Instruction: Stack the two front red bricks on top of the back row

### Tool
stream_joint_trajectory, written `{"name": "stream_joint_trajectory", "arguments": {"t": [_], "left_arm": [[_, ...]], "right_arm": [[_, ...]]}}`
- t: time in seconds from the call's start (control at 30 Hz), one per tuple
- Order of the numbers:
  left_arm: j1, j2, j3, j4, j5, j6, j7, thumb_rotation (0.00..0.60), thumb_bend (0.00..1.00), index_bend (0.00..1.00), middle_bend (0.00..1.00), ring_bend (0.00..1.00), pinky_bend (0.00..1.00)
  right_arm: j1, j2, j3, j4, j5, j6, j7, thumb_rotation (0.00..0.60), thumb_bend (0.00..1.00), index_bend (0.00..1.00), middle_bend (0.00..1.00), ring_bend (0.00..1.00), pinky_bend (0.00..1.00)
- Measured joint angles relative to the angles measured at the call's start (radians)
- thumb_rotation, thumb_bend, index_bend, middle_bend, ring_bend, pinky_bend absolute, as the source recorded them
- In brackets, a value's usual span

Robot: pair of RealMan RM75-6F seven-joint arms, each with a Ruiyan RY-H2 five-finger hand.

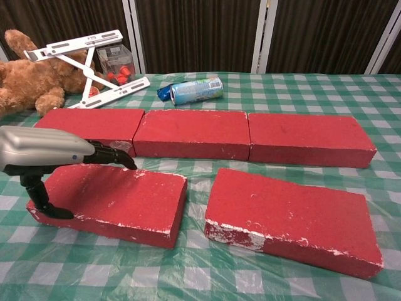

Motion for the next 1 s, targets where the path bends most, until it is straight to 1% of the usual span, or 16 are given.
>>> {"name": "stream_joint_trajectory", "arguments": {"t": [0.37,0.53,0.77,1.0], "left_arm": [[-0.022,-0.024,0.003,0.014,-0.067,0.001,0.046,0.6,0.28,0.0,0.0,0.0,0.0],[-0.034,-0.027,0.007,0.014,-0.083,-0.007,0.063,0.6,0.28,0.0,0.0,0.0,0.0],[-0.056,-0.03,0.015,0.013,-0.133,-0.024,0.096,0.6,0.27,0.0,0.0,0.0,0.0],[-0.064,-0.029,0.02,0.011,-0.159,-0.031,0.102,0.6,0.28,0.0,0.0,0.0,0.0]], "right_arm": [[0.0,0.002,0.001,-0.002,0.003,0.001,0.0,0.6,0.09,0.0,0.0,0.0,0.0],[0.0,0.001,0.002,-0.002,0.005,-0.001,-0.001,0.6,0.09,0.0,0.0,0.0,0.0],[-0.001,0.002,0.003,-0.002,0.007,0.003,0.0,0.6,0.09,0.0,0.0,0.0,0.0],[-0.001,0.001,0.003,-0.002,0.009,0.002,-0.001,0.6,0.09,0.0,0.0,0.0,0.0]]}}
